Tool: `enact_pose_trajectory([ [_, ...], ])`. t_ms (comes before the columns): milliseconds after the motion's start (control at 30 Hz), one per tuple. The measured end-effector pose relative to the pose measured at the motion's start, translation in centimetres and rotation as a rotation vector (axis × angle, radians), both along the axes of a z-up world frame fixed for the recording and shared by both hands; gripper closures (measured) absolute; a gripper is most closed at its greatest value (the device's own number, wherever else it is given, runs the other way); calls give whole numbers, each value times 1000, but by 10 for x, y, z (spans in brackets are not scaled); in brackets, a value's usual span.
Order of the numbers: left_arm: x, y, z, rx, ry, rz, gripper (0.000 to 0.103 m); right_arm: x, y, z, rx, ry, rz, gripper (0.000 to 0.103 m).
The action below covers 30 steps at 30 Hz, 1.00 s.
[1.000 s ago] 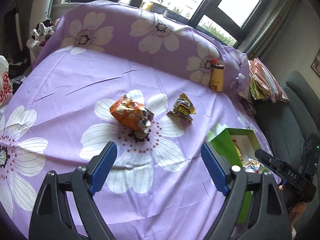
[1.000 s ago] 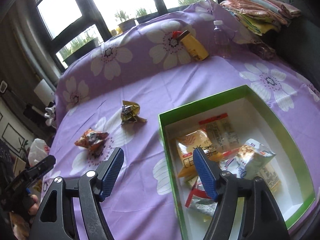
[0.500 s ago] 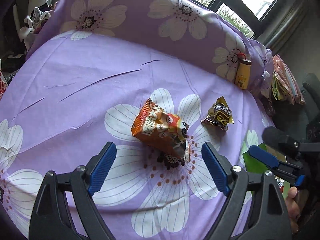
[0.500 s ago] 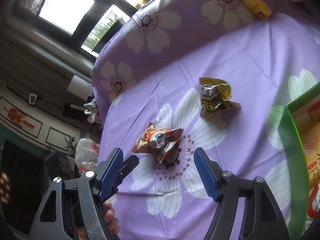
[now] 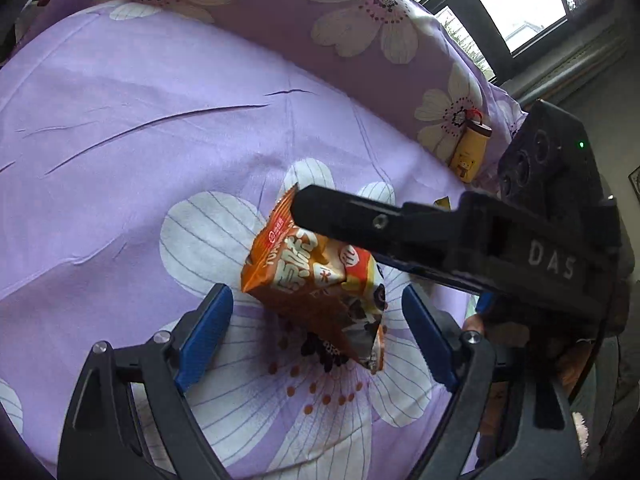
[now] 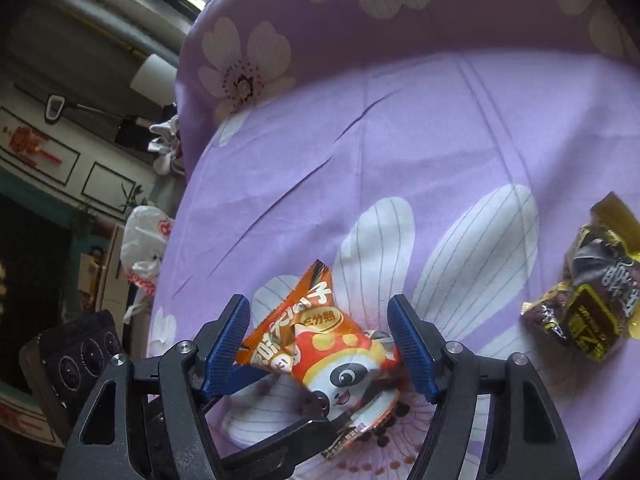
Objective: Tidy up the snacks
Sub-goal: 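Close the right gripper on the orange panda bag, then lift the panda bag with the right gripper and carry it over the box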
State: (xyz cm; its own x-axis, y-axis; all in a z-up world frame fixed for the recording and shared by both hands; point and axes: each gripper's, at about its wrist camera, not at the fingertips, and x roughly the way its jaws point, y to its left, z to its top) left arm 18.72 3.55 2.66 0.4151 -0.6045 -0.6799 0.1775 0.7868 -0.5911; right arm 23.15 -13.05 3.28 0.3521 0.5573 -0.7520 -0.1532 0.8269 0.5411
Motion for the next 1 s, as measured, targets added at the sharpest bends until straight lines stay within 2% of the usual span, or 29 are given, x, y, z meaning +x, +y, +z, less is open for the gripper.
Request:
enact_pose_trajectory([
  [67, -1, 1, 1, -4, -1, 10, 20, -3, 4, -7, -10, 7, 31, 40],
  [133, -6, -5, 4, 45, -22, -7, 27, -12, 4, -9, 21, 3, 52, 51],
  [200, -12, -9, 7, 91, -36, -11, 36, -18, 3, -10, 48, 26, 56, 55],
  [300, -22, -10, 10, 89, -40, -35, 41, -32, 3, -4, 17, 7, 59, 57],
  [467, -52, -21, 35, 100, -118, -63, 42, -59, -7, 16, 37, -53, 22, 57],
  [633, -88, -42, 62, 82, -194, -106, 42, -107, -25, 49, 26, -125, -24, 57],
  [767, -122, -67, 76, 91, -226, -181, 42, -150, -46, 65, 19, -172, -77, 57],
  [867, -150, -91, 82, 121, -267, -243, 43, -187, -68, 68, 36, -202, -127, 57],
  [1000, -172, -125, 90, 122, -295, -301, 44, -221, -102, 73, 48, -218, -199, 57],
])
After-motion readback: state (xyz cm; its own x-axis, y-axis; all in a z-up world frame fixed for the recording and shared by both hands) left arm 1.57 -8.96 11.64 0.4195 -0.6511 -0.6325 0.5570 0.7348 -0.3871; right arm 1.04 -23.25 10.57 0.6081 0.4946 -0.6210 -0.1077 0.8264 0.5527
